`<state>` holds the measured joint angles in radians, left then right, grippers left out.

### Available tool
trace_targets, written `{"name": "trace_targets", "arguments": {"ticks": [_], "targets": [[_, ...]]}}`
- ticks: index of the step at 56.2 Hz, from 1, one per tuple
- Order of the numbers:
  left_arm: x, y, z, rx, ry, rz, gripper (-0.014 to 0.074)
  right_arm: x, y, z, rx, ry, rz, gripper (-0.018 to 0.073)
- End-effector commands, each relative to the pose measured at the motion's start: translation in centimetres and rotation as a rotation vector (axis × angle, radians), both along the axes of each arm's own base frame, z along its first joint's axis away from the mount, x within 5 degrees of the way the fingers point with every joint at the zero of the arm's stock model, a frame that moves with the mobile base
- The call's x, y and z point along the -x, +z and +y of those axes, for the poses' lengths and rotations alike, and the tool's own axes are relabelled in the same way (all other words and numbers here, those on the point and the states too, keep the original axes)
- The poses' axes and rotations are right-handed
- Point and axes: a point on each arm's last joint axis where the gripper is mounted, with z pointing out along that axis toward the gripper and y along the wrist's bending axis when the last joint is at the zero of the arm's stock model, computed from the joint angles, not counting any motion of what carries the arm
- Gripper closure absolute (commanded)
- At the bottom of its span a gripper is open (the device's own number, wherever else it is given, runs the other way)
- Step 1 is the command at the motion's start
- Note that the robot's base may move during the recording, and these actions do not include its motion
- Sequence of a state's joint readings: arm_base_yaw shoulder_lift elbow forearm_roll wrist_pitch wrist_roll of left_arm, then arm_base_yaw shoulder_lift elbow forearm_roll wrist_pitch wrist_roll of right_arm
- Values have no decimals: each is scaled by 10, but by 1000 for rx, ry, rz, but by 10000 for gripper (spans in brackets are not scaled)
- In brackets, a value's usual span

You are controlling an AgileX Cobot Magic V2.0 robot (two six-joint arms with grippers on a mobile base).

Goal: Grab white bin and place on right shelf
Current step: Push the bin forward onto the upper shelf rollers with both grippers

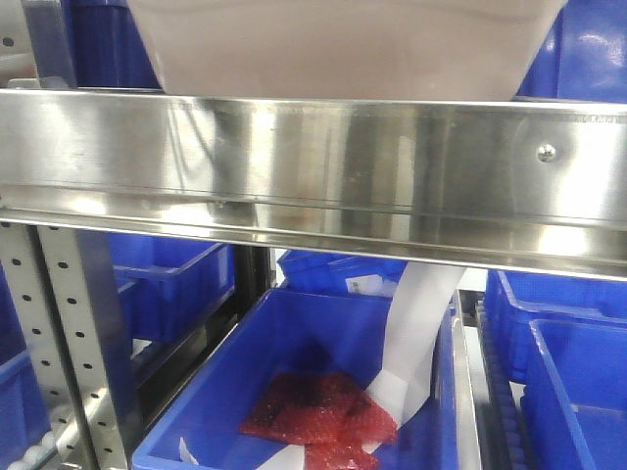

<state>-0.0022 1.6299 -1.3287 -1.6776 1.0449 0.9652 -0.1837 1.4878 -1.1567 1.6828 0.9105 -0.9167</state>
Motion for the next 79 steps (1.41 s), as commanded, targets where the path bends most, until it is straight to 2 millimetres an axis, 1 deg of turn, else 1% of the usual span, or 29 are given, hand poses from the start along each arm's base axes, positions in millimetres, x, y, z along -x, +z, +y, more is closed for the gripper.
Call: {"name": "trace_targets", "arguments": {"ticks": [1, 4, 7, 9, 10, 12, 15, 17, 20, 24, 31, 37, 46, 51, 57, 61, 64, 67, 69, 72, 75, 79], "targets": [[20, 31, -16, 72, -128, -118, 596, 14, 27, 18, -80, 162, -115, 371], [19, 29, -16, 66, -130, -124, 530, 13, 26, 18, -77, 164, -117, 279], [18, 29, -16, 57, -127, -137, 431, 12, 26, 17, -67, 157, -123, 155], [18, 29, -16, 54, -123, -141, 377, 12, 25, 17, -62, 152, -125, 95], [18, 29, -16, 54, -120, -140, 336, 12, 25, 17, -59, 148, -127, 52], [17, 28, -16, 53, -115, -140, 282, 11, 25, 16, -55, 139, -127, -12], [16, 28, -15, 47, -101, -137, 186, 10, 24, 15, -45, 117, -124, -84], [16, 28, -15, 43, -97, -137, 138, 9, 24, 14, -33, 104, -126, -83], [15, 28, -15, 42, -90, -136, 88, 7, 23, 13, -5, 85, -130, -77], [14, 27, -14, 39, -78, -134, 56, 5, 21, 10, 39, 50, -133, -77], [11, 27, -13, 32, -44, -128, 57, 0, 17, 5, 121, -17, -141, -77], [9, 25, -10, 3, -11, -149, 57, -5, 18, -2, 245, -96, -148, -77], [6, 23, -6, -72, 27, -184, 62, -10, 28, -11, 452, -171, -189, -77], [5, 24, -5, -162, 32, -213, 62, -9, 37, -12, 526, -168, -223, -77], [8, 34, -6, -274, -5, -280, 63, -1, 51, -9, 526, -147, -267, -77], [17, 51, -6, -314, -36, -348, 72, 8, 60, -6, 527, -141, -296, -72], [25, 64, -7, -333, -63, -396, 99, 16, 67, -4, 527, -134, -319, -50], [35, 77, -8, -342, -82, -442, 141, 24, 74, -2, 527, -127, -342, -12], [43, 86, -9, -340, -101, -471, 187, 29, 79, -1, 526, -123, -357, 27], [53, 95, -10, -340, -117, -504, 250, 39, 86, 2, 519, -115, -378, 110], [63, 104, -10, -342, -133, -534, 329, 49, 94, 5, 513, -106, -401, 223], [77, 113, -10, -345, -150, -570, 466, 61, 102, 8, 506, -87, -424, 349]]}}
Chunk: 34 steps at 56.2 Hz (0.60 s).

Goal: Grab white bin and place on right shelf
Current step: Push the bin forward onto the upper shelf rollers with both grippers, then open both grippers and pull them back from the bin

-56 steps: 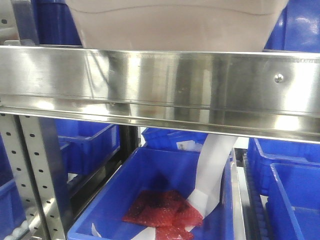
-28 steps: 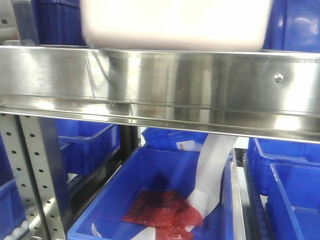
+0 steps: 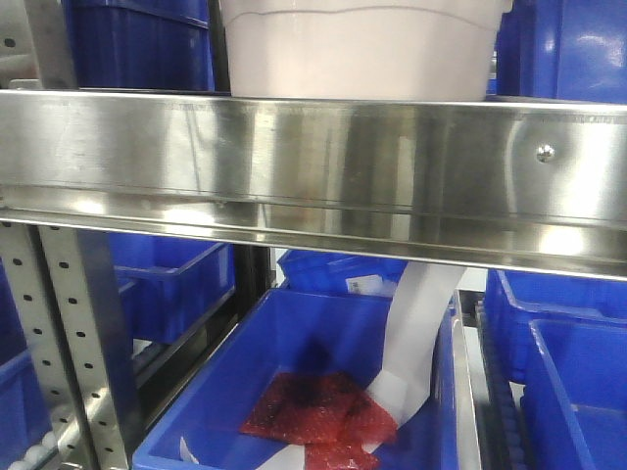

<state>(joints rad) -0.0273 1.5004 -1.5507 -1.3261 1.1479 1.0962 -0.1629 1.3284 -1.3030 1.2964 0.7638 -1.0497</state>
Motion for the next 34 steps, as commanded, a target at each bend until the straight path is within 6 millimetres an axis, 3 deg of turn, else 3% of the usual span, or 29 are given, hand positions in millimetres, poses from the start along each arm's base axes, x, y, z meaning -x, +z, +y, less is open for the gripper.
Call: {"name": "trace_targets", "arguments": {"ticks": [1, 6, 9, 22, 34], "targets": [[31, 35, -1, 57, -37, -104, 491, 28, 36, 7, -38, 31, -108, 393], [39, 36, 0, 0, -50, -120, 647, 42, 44, 11, -47, 50, -121, 497], [42, 35, 1, -45, -42, -115, 735, 50, 47, 12, -42, 46, -120, 481], [43, 21, 17, -204, 226, 154, 717, 89, 46, 5, 143, -111, -26, 482], [61, 15, 40, -441, 586, 279, 717, 131, 14, -10, 239, -349, 64, 482]]}}
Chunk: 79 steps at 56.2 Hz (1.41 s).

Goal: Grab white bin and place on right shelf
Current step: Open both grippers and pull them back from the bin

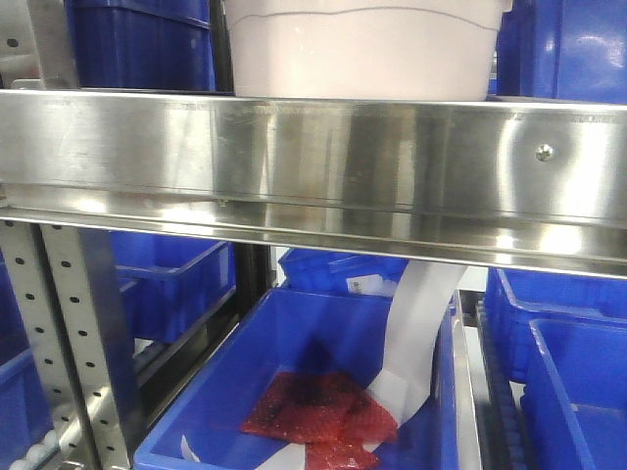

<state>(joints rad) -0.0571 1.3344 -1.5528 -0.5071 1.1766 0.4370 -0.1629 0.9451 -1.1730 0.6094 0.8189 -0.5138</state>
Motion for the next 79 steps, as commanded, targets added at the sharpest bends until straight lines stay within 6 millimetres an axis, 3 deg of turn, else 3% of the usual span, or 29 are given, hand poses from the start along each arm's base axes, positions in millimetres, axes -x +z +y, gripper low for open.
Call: {"name": "trace_targets", "arguments": {"ticks": [1, 14, 23, 34, 42, 52, 79], "targets": [[18, 20, 8, -50, 171, -66, 717, 21, -2, -7, 16, -127, -72, 482], [44, 4, -1, -104, 180, -152, 717, 72, -53, -8, 66, -223, -113, 482], [74, -28, -3, -51, 174, -299, 717, 106, -84, -4, 63, -249, -209, 482], [117, -80, 11, 25, 234, -490, 717, 141, -109, 0, 53, -265, -351, 482], [143, -108, 21, 73, 272, -621, 717, 156, -113, 3, 52, -267, -422, 482], [166, -122, 31, 136, 318, -850, 717, 161, -108, 2, 49, -285, -492, 482], [170, -126, 33, 149, 325, -888, 717, 161, -108, 2, 49, -285, -493, 482]]}}
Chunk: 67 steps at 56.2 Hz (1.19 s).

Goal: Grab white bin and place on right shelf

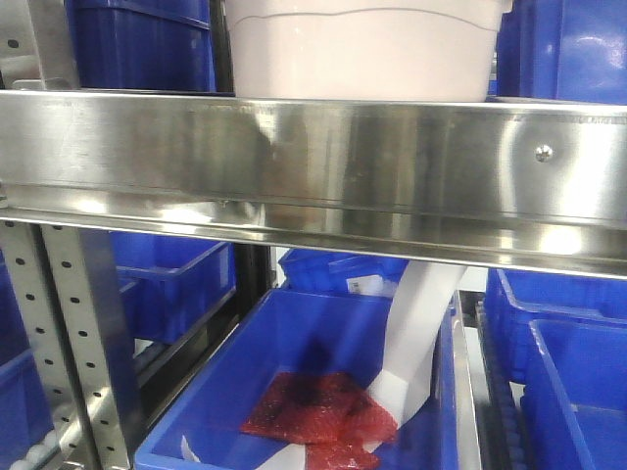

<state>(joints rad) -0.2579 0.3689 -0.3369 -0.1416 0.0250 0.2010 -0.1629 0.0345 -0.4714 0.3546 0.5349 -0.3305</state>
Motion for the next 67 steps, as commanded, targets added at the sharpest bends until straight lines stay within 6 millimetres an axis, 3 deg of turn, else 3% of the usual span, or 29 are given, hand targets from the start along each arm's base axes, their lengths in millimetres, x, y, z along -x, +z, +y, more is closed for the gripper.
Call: {"name": "trace_targets", "arguments": {"ticks": [1, 16, 21, 35, 50, 57, 67], "targets": [[1, 18, 1, 36, 3, -111, 717, 1, 15, -2, -14, -20, -97, 482], [1, 14, 0, 29, 2, -94, 717, 1, 15, -2, -14, -20, -97, 482], [5, 4, 1, -53, -2, -66, 717, 1, 15, -2, -14, -20, -97, 482], [32, -41, 8, -40, 3, -43, 717, 1, 15, -2, -14, -20, -97, 482], [33, -90, 17, 3, 140, -28, 717, 1, 15, -2, -14, -19, -96, 482], [31, -100, 19, 6, 182, -32, 717, 1, 15, -2, -14, -19, -94, 482], [31, -99, 20, 29, 205, -34, 717, 1, 15, -2, -14, -19, -94, 482]]}}
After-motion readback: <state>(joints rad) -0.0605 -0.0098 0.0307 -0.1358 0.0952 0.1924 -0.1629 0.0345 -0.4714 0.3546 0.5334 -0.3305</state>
